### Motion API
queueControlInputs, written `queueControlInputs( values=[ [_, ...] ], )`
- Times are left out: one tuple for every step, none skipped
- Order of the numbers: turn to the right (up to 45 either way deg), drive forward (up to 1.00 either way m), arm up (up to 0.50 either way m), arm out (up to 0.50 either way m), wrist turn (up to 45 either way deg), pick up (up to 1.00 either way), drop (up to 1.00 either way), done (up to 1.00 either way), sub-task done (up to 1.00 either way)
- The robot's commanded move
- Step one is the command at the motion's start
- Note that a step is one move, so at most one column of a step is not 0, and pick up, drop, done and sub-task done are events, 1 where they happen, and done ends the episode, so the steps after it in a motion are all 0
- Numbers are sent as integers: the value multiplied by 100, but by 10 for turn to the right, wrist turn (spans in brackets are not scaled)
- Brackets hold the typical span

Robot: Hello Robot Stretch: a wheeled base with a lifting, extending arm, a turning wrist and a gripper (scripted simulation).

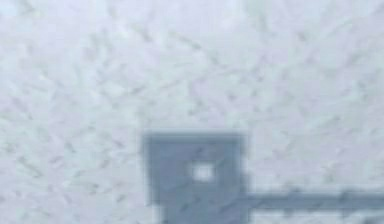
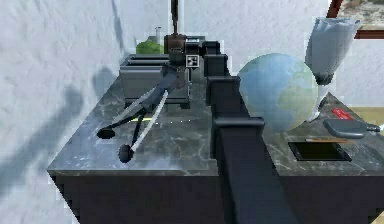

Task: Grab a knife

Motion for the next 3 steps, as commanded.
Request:
queueControlInputs(
  values=[
    [0,0,0,0,450,0,0,0,0],
    [0,0,0,0,450,0,0,0,0],
    [0,0,0,0,150,0,0,0,0]
  ],
)
